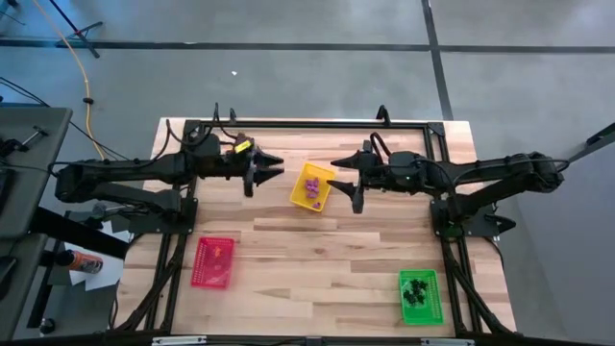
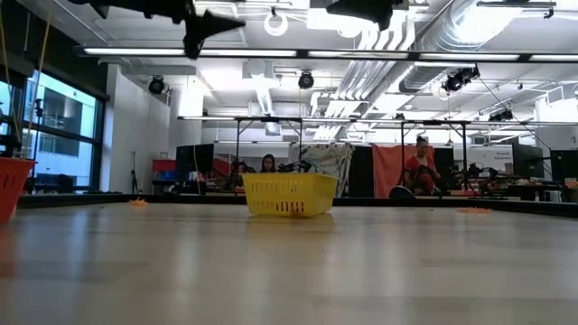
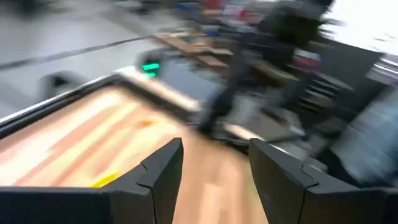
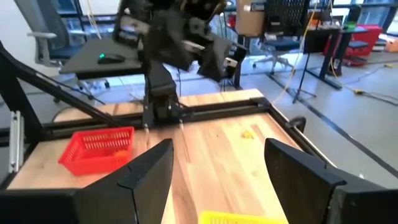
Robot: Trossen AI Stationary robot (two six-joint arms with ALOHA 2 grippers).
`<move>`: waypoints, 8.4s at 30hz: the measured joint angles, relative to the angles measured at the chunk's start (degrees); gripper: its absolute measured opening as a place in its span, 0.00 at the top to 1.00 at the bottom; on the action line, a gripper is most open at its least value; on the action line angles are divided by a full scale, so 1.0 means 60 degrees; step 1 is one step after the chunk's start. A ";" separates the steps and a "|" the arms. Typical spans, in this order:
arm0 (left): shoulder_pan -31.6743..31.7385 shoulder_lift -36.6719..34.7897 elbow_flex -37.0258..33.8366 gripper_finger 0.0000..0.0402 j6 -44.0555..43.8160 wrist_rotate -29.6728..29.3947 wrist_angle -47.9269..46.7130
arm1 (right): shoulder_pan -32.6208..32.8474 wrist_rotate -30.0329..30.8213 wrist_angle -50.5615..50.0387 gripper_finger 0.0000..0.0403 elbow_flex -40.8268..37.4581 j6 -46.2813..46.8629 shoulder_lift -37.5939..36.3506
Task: Sort Halloween decoration
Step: Put the orange spider toy into the red bin
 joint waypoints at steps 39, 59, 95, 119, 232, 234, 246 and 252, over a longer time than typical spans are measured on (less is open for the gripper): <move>0.7262 0.6691 0.2625 0.75 0.2815 -0.2386 -0.9152 | -0.0221 0.0576 -0.0405 0.39 -0.0011 0.2544 0.0000; 0.7375 0.7306 0.2625 0.79 0.2424 -0.2205 -0.9438 | -0.0214 0.0482 -0.0802 0.39 -0.0015 0.2559 0.0000; 0.7476 0.6636 0.2629 0.71 0.2743 -0.2188 -0.9152 | -0.0214 0.0467 -0.0980 0.39 -0.0015 0.2983 0.0000; 0.7601 0.7442 0.2626 0.89 0.2627 -0.2143 -0.9188 | -0.0213 0.0467 -0.1177 0.39 -0.0015 0.3209 0.0000; 0.4173 0.4990 0.0764 0.97 0.3593 -0.0694 -0.9283 | -0.0848 0.0427 -0.1527 0.39 -0.0015 0.2234 0.0000; 0.4202 0.4493 0.0752 0.99 0.3607 -0.0495 -0.9151 | -0.0848 0.0430 -0.1642 0.39 -0.0015 0.2272 0.0000; 0.4209 0.1563 0.0782 0.99 0.2650 -0.1228 -0.8466 | -0.0848 0.0430 -0.1691 0.39 -0.0015 0.2194 0.0000; 0.4632 0.2203 0.0533 0.87 0.2764 -0.1546 -0.9402 | -0.0848 0.0430 -0.1691 0.39 -0.0015 0.2120 0.0000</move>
